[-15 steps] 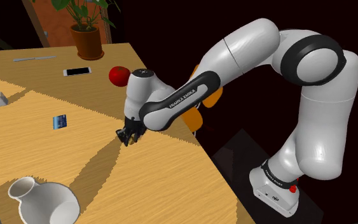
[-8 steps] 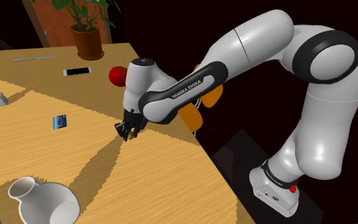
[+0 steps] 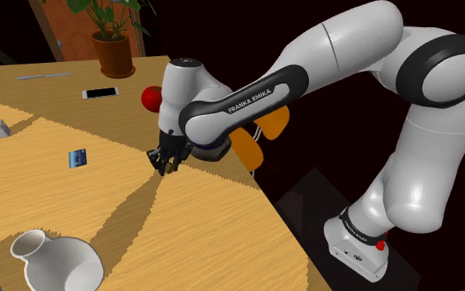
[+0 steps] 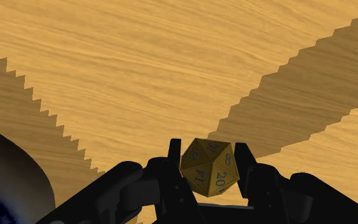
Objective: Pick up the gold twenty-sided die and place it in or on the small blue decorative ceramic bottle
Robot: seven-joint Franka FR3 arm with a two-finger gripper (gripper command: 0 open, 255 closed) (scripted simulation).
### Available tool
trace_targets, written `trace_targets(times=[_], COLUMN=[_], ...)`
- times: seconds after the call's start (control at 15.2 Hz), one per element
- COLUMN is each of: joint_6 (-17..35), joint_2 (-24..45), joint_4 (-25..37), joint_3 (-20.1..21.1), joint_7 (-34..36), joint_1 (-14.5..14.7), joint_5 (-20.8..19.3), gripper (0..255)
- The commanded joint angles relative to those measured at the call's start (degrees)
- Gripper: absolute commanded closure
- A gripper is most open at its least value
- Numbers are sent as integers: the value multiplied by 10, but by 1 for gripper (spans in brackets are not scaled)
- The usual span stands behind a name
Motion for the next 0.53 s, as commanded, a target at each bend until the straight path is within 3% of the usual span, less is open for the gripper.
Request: trace_targets(times=[0.0,0.46], joint_6=[-13,-59], joint_2=[-8,-35], joint_4=[6,26], joint_3=[2,6], joint_7=[0,-2], joint_1=[-1,-6], joint_5=[3,12], gripper=[255,255])
